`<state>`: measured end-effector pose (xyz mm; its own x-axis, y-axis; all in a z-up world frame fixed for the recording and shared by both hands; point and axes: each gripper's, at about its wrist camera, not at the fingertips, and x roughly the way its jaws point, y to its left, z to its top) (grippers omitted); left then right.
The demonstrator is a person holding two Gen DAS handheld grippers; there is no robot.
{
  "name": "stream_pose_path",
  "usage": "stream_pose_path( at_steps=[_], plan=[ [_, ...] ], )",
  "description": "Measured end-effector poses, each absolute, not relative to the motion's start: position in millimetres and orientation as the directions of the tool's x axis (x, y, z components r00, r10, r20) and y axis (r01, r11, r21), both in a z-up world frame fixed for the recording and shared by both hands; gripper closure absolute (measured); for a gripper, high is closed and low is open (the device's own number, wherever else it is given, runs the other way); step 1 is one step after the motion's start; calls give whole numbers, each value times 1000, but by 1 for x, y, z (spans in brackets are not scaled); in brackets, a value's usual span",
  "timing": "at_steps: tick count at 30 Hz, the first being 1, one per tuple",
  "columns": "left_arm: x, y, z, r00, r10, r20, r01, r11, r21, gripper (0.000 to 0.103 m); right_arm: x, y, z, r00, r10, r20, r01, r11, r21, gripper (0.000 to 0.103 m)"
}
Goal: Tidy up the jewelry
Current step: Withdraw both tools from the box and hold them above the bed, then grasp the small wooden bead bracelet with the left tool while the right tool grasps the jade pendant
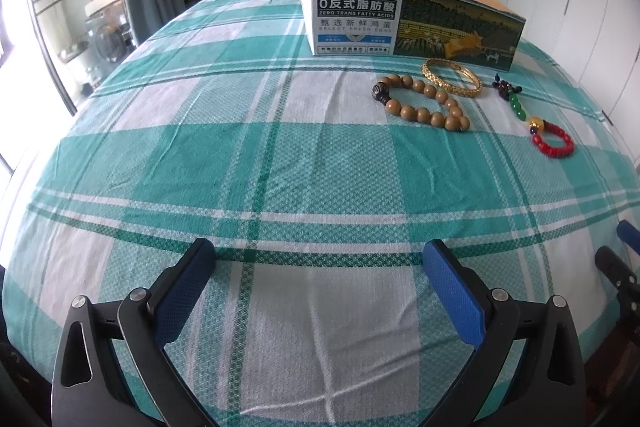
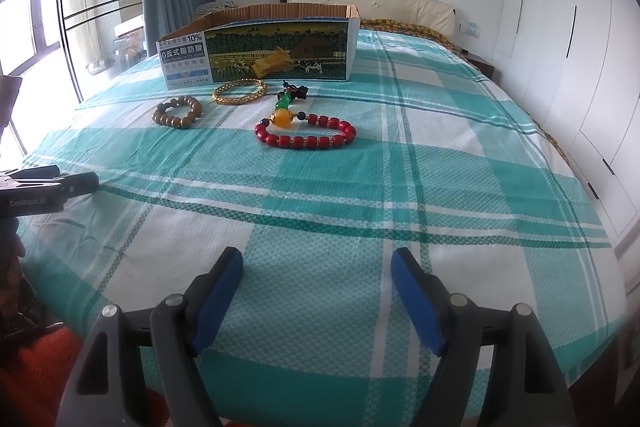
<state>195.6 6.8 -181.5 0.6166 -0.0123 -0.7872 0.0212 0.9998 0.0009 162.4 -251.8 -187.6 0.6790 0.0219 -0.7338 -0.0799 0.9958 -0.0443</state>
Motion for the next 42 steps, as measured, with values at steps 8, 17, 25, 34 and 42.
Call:
stream_pose_path(
  at_steps=[8,17,25,34,42],
  plan=[
    [200,8,-180,579,-41,-814,61,998,-7,0,167,-253,-184,626,43,-778,-103,994,-28,25],
    [212,16,-164,559,-148,-816,48,988,-146,1,171,-270,-170,615,110,-781,-95,993,65,25],
    [245,7,-139,587,-186,-788,77,982,-175,1,182,-269,-161,621,133,-772,-114,990,79,25],
    [302,-1,-150,591,-93,-801,23,995,-98,1,219,-264,-142,636,195,-747,-167,979,113,25],
    [328,-11,-179,537,-11,-843,25,1000,3,1,304,-265,-146,570,247,-784,-159,969,190,25]
  ],
)
